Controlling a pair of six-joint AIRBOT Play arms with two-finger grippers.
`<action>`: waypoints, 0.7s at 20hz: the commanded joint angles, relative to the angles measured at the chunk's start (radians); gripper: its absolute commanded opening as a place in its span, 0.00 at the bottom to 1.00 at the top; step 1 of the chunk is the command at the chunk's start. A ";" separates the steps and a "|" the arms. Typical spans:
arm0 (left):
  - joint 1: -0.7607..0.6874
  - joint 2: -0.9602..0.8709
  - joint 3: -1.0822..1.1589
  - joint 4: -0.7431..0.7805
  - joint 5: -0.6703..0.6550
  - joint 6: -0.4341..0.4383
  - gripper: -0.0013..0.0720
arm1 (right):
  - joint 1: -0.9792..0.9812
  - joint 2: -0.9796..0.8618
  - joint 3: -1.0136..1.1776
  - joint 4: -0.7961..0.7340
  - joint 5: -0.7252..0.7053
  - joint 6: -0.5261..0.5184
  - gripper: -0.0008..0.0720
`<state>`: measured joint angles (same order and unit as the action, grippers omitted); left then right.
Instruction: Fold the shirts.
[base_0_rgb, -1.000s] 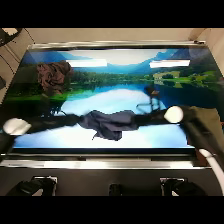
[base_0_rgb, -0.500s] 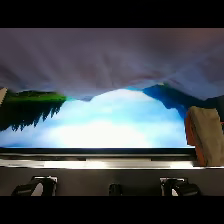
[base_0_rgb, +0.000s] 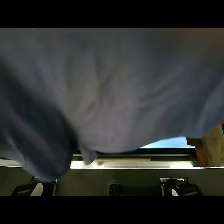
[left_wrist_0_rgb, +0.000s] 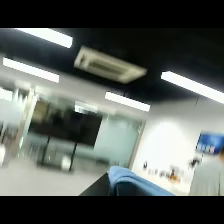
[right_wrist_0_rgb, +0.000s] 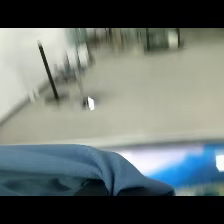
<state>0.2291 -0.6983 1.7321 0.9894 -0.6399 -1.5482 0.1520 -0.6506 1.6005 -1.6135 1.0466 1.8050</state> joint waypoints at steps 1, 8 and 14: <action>0.002 -0.150 -0.005 0.031 -0.262 0.026 0.05 | 0.001 -0.176 -0.041 0.037 0.364 0.096 0.09; -0.036 -0.674 -0.112 -0.068 -0.186 0.109 0.05 | 0.001 -0.676 -0.233 0.191 -0.184 0.225 0.09; -0.082 -0.937 -0.113 -0.136 -0.318 0.111 0.05 | 0.001 -0.929 -0.233 0.417 -0.303 0.227 0.09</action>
<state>0.1673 -1.5200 1.6222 0.8886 -0.8650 -1.4437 0.1516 -1.4696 1.3724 -1.2991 0.8070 2.0182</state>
